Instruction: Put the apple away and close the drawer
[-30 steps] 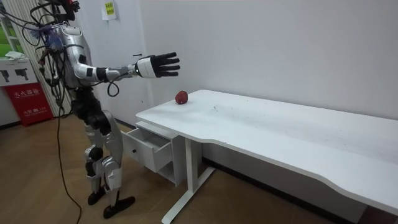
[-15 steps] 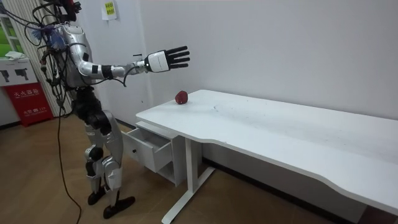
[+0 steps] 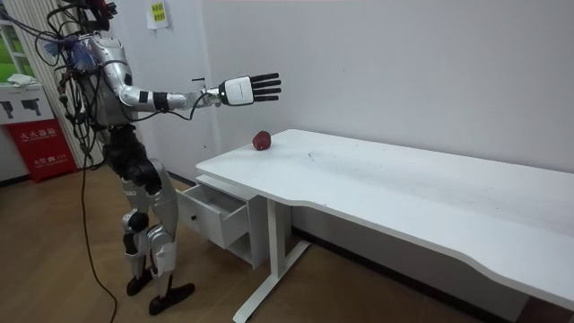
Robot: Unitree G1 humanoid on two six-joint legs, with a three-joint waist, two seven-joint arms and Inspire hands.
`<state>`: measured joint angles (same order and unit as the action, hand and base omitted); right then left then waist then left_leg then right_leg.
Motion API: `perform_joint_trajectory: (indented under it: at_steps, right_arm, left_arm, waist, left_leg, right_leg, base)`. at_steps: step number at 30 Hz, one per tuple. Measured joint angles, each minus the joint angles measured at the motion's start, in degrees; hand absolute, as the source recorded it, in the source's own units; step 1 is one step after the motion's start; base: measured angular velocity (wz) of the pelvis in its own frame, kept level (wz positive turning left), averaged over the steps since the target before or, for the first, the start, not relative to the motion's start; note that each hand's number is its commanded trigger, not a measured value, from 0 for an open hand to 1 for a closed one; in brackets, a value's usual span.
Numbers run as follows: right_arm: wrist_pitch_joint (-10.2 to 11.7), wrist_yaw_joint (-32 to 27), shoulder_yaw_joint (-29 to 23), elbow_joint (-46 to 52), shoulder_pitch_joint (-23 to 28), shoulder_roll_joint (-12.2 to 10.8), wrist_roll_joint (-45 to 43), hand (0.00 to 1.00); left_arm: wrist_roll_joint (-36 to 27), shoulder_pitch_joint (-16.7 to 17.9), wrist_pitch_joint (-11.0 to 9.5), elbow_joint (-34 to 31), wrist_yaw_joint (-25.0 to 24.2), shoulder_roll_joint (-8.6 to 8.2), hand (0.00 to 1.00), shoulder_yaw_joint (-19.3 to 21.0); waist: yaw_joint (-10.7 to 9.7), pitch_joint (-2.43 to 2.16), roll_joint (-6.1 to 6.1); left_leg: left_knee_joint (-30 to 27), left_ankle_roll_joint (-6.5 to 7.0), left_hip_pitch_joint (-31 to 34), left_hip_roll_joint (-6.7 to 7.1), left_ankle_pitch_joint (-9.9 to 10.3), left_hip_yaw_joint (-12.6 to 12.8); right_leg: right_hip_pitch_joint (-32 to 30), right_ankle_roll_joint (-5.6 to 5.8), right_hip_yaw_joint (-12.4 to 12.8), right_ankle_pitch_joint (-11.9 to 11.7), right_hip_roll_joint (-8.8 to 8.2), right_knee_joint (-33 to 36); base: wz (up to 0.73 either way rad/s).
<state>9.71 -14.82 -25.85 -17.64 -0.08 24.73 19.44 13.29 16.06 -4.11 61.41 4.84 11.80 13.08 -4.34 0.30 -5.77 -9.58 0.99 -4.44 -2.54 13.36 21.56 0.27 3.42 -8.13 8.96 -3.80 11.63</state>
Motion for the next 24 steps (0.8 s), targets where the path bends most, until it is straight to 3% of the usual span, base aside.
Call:
perform_joint_trajectory:
  at_steps: [7,17,24]
  right_arm:
    - [-0.6,3.1,0.2,-0.2,0.0,0.1,-8.6,0.00]
    - [-1.2,10.4,4.4,-4.2,-0.1,0.4,-7.2,0.00]
    - [-1.2,14.3,4.7,-5.9,-0.1,0.4,-8.8,0.00]
  left_arm:
    - [1.1,-0.1,0.0,0.0,-0.3,0.36,0.00,0.1]
    - [1.2,-0.4,0.0,-0.1,-2.1,1.12,0.00,0.0]
    - [1.4,-0.4,0.0,-0.3,-2.2,1.12,0.00,0.0]
  waist:
    - [0.5,0.01,-0.04]
    - [1.0,0.07,-0.73]
    - [1.7,0.10,-0.38]
  left_leg:
    - [-0.1,0.00,-0.1,0.06,0.0,-0.2]
    - [-1.4,0.00,0.8,-0.30,0.0,-0.8]
    - [-2.1,-0.01,1.7,-0.64,0.0,-1.6]
  right_leg:
    - [-0.1,0.00,-0.1,0.0,-0.04,-0.1]
    - [-0.1,-0.19,-1.5,-0.1,-0.16,0.1]
    - [-0.1,-0.58,-2.1,-0.4,0.02,0.1]
  base:
    - [0.00]
    - [0.02]
    - [0.05]
